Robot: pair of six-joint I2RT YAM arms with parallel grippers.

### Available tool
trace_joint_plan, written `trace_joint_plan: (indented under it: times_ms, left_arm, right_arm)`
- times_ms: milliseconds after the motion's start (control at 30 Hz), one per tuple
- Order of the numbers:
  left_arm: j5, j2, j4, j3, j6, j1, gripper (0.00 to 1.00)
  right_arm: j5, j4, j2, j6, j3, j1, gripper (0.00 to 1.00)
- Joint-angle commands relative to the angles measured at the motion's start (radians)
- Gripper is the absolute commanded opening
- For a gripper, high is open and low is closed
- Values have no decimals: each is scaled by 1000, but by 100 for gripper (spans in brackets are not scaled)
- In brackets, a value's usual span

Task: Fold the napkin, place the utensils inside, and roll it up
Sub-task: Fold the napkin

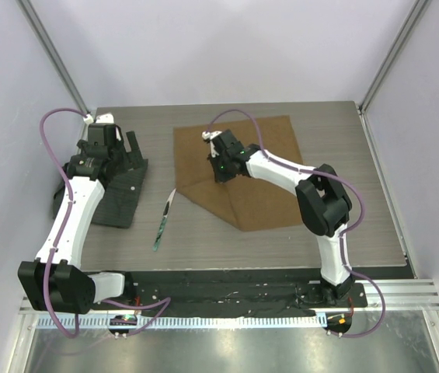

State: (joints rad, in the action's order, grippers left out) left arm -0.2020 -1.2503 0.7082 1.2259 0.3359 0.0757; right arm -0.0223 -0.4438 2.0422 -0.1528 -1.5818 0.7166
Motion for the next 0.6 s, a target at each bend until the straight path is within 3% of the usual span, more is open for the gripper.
trace_joint_plan:
  times_ms: [0, 233, 567]
  left_arm:
    - [-14, 23, -26, 6, -1, -2, 100]
    - [-11, 15, -26, 6, -1, -2, 100]
    - [-23, 6, -32, 0, -8, -2, 100]
  right_arm:
    - [56, 7, -1, 71, -52, -55, 1]
    - [134, 10, 7, 124, -72, -109, 1]
    - [240, 1, 118, 153, -228, -259, 1]
